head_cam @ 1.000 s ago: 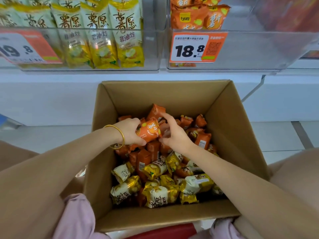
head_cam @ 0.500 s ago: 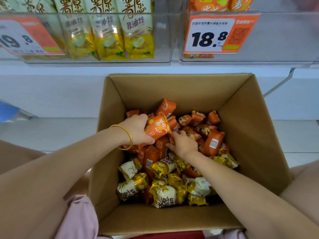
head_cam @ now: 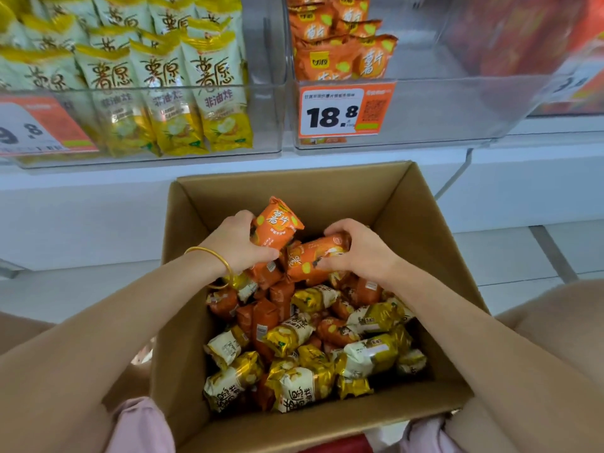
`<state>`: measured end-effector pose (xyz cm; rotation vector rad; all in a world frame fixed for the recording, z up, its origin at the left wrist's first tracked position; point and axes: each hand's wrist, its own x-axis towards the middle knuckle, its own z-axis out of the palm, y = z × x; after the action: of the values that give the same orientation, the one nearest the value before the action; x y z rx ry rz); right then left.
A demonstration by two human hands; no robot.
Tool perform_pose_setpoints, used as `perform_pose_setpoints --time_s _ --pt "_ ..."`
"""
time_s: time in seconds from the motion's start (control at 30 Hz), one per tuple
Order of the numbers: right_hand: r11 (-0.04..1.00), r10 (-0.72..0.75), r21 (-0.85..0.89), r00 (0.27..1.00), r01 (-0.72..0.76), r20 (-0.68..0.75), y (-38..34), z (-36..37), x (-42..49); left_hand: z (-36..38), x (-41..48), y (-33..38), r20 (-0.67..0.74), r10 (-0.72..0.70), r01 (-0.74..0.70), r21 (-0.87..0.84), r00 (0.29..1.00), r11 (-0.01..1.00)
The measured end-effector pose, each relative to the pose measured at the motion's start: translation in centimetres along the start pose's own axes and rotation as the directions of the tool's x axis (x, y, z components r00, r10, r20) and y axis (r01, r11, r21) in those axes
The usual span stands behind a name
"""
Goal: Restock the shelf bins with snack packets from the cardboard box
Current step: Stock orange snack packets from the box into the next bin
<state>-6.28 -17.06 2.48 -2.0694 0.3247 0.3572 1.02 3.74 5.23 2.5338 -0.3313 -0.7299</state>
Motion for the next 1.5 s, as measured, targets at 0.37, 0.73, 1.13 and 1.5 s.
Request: perform_pose_setpoints --time_s 0.37,0.73,1.13,1.5 --pt "0.94 -0.005 0.337 0.986 -0.052 0.165 -3.2 -1.5 -2.0 -0.7 -1.5 0.9 -0.057 0.044 -0.052 -0.132 0.997 0.99" --pt "0.5 0.329 0.84 0.943 -0.212 0.042 -1.0 -0.3 -1.2 -0.3 -1.6 1.4 -0.057 -0.021 0.005 -0.254 0.998 0.967" --pt "0.506 -0.028 0.843 0.972 -0.186 0.232 -2.2 1.1 -0.9 -0.6 -2.1 3.0 -0.093 0.072 -0.103 -0.38 0.993 0.919" --pt "0.693 -0.399 0.688 0.909 0.216 0.116 -7.7 -7.0 -5.8 -3.4 -5.0 7.6 -0.275 0.356 -0.403 -0.139 0.893 0.905"
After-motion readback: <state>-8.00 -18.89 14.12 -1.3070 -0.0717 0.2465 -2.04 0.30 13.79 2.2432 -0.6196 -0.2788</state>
